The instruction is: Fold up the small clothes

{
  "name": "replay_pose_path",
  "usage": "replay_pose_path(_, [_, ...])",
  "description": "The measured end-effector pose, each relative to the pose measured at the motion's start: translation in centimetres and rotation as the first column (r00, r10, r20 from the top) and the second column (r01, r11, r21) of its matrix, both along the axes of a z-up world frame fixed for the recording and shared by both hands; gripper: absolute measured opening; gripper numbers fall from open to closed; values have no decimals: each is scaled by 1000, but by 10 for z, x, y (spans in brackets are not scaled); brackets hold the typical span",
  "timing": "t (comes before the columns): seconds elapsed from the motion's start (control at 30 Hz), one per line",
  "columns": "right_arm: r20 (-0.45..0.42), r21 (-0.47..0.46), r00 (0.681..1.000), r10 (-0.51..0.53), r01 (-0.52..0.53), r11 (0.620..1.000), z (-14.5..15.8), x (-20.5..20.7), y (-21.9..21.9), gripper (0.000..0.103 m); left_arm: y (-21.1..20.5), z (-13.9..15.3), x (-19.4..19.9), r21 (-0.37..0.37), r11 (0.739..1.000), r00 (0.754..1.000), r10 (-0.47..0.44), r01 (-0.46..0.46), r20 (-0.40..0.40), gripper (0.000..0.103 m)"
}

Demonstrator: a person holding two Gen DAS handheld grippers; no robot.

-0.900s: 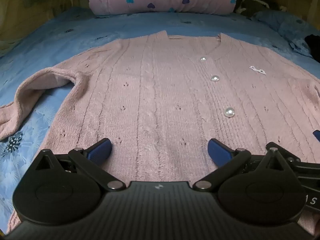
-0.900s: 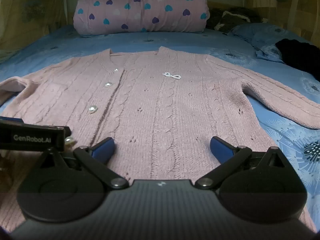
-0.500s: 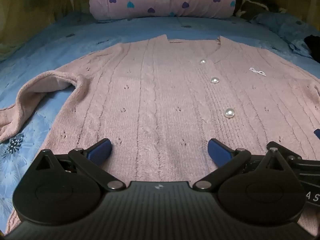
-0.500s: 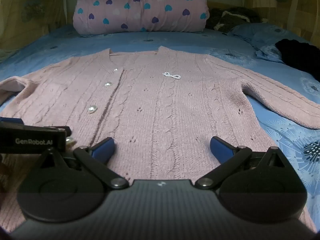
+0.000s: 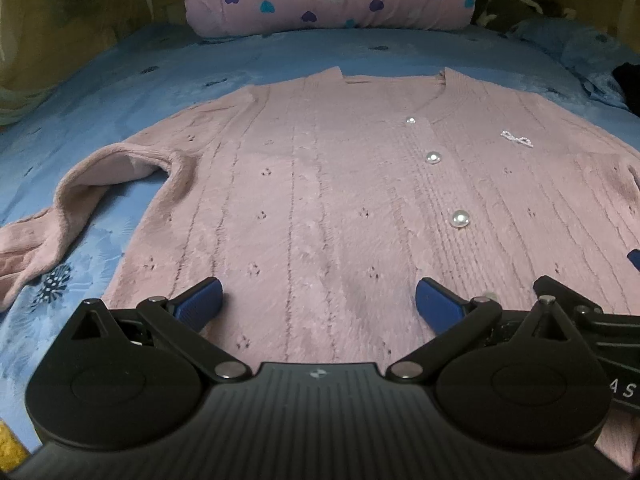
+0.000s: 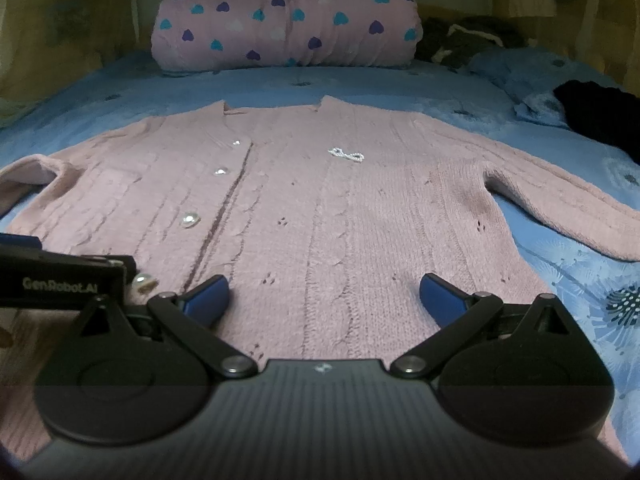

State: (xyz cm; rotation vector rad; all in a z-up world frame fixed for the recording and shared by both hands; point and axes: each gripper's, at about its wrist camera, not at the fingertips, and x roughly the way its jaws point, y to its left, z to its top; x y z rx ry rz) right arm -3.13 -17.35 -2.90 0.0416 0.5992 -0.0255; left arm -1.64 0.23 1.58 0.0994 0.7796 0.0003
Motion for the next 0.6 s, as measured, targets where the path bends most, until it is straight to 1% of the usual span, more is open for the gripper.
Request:
replay_pose_path(0.07, [1, -2, 1000, 16, -16, 1000, 3, -2, 1, 103, 2, 1, -3, -11, 1000, 1000, 4, -4, -12, 103])
replay_pose_path(0.23, [10, 30, 999, 34, -34, 999, 12, -8, 1, 103, 3, 7, -7, -25, 1000, 1000, 3, -4, -29, 103])
replay_pose_path(0.4, [26, 13, 999, 33, -34, 999, 20, -13, 1, 103, 0, 12, -15, -20, 1000, 1000, -8, 7, -21, 103])
replay_pose_path(0.6, [46, 36, 999, 29, -31, 999, 32, -22, -4, 103, 0, 19, -19, -45, 999, 1000, -17, 16, -22, 103])
